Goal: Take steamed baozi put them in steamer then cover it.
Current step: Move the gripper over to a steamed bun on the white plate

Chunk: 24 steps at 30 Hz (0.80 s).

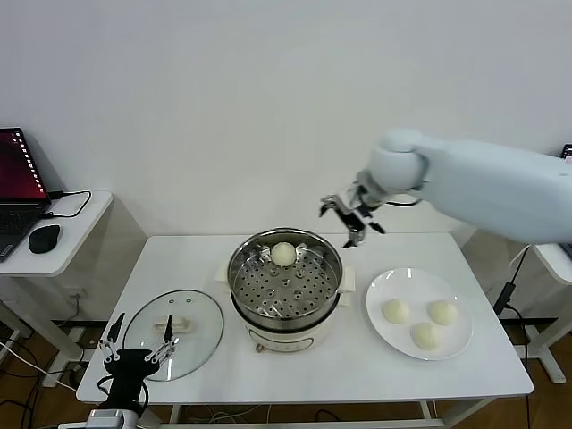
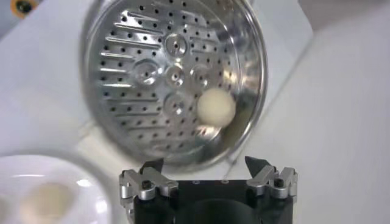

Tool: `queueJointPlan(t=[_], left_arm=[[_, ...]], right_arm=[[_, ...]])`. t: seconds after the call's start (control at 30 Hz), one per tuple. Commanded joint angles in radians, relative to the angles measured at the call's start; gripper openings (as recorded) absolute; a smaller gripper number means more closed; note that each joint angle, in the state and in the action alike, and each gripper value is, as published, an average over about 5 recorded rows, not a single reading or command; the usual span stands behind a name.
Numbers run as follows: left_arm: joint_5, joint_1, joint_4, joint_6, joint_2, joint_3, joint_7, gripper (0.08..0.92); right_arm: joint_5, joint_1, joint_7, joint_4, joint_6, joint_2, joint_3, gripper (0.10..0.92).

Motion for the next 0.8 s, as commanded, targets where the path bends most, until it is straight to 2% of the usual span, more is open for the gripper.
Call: queueJointPlan(t=[0.03,0.2,0.37,0.57,0.8], left_arm=[[-0.006,0.003,-0.016,0.029,0.006,0.0,0.0,0.823],[-0.007,0.013,-0.01,0.019,0.015,-0.011,-0.001,0.823],[-0.007,0.013,-0.004,0.015,0.013,-0.02,0.001,0.823],[-0.005,0.013,-0.004,0.015,0.005,-0.028,0.003,0.823],[0.0,0.02,-0.01,0.016,-0.004,-0.044,0.008,0.823]], right_arm=[[0.009,0.024,-0.024,0.229,-0.175,-0.354,-0.064,0.823],[-0.07,-0.101,-0.017,0.202,-0.154,-0.401,-0.024,0.822],[-0.142,-0.346,-0.005,0.111,-0.131,-0.392,0.143,0.823],[-0.234,-0.617,-0.005,-0.036,-0.093,-0.319,0.376,0.823],[-0.309,-0.748,-0.013,-0.2,-0.05,-0.195,0.474,0.823]])
